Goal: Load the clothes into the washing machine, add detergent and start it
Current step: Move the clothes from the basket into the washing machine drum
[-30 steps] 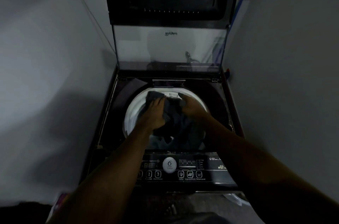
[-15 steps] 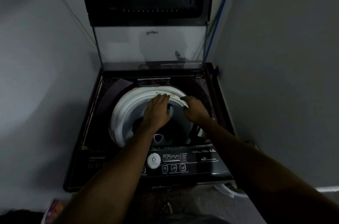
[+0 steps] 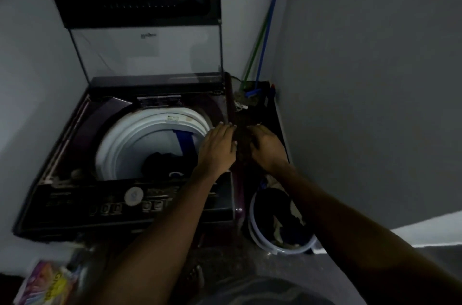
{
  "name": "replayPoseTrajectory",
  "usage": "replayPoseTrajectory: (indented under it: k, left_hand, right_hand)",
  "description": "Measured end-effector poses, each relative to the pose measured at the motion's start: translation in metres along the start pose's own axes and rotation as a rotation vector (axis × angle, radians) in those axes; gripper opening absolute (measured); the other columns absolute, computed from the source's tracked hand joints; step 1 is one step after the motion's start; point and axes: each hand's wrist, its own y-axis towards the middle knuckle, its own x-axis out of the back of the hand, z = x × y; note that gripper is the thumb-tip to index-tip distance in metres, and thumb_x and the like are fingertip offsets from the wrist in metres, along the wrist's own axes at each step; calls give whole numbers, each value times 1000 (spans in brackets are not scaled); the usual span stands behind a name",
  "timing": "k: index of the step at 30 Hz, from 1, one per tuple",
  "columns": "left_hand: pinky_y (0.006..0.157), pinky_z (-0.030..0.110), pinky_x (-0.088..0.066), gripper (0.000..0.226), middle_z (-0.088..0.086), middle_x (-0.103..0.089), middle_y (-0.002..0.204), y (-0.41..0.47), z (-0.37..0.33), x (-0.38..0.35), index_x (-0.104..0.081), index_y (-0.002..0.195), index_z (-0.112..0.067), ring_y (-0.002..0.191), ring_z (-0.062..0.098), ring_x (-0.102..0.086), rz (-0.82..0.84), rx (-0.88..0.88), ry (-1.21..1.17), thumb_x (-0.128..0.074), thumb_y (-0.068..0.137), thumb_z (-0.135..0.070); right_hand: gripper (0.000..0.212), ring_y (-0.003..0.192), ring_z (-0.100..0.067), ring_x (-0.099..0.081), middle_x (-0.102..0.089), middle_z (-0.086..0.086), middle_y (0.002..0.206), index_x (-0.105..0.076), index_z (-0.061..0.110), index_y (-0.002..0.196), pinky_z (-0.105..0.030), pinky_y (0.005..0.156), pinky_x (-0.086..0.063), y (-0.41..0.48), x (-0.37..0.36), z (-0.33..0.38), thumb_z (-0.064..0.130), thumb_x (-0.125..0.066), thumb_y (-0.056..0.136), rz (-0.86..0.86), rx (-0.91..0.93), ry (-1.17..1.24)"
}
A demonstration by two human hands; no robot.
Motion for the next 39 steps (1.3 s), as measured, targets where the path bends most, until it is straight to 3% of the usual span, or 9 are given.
replayPoseTrajectory:
  k: [3, 7, 12, 21, 26, 34, 39]
  left_hand:
    - [119, 35, -19, 50, 5, -41, 151, -9, -42, -20, -40, 146, -11, 143, 22, -31, 10, -31, 49, -45, 98, -24]
    - [119, 33, -18, 51, 5, -42, 151, -25, -91, -44, -41, 145, -11, 143, 21, -30, 41, -21, 47, -47, 96, -22]
    - [120, 33, -18, 50, 4, -42, 151, -41, -132, -71, -41, 146, -11, 144, 20, -29, 126, -31, 17, -48, 97, -20]
    - [120, 35, -20, 49, 3, -40, 151, -51, -152, -136, -39, 146, -12, 145, 20, -27, 291, -42, 25, -45, 100, -25]
    - [116, 34, -26, 49, 4, -47, 145, -56, -146, -203, -43, 143, -15, 138, 21, -37, 331, -76, 16, -50, 96, -25]
    - [119, 32, -18, 50, 5, -44, 148, -52, -115, -342, -40, 145, -14, 140, 22, -34, 380, -116, -2, -47, 98, -26]
    - [113, 35, -26, 41, 14, -53, 136, -37, -97, -416, -52, 134, -6, 129, 31, -45, 406, -108, -43, -52, 95, -19]
  right_hand:
    - [46, 115, -31, -57, -58, -16, 128, -57, 6, 129, -33, 97, -47, -25, 17, -38, 7, -54, 84, 42, -22, -26]
    - [43, 119, -32, -55, -58, -18, 127, -57, 4, 128, -31, 100, -43, -62, 36, -80, 6, -54, 85, 59, -36, 9]
    - [47, 134, -26, -44, -51, -16, 139, -50, 8, 137, -36, 109, -39, -101, 46, -121, 9, -53, 90, 90, -94, 2]
    - [45, 124, -29, -52, -56, -13, 135, -53, 7, 133, -42, 102, -44, -149, 35, -174, 8, -51, 89, 99, -246, -4]
    - [42, 115, -32, -56, -60, -15, 126, -58, 6, 126, -37, 96, -46, -175, -3, -217, 6, -50, 85, 150, -294, -26]
    - [49, 125, -32, -49, -52, -12, 139, -49, 11, 138, -35, 102, -41, -205, -109, -310, 11, -51, 89, 208, -440, -69]
    - [54, 125, -35, -48, -49, -16, 140, -44, 9, 141, -38, 102, -41, -205, -159, -369, 16, -54, 89, 235, -463, -121]
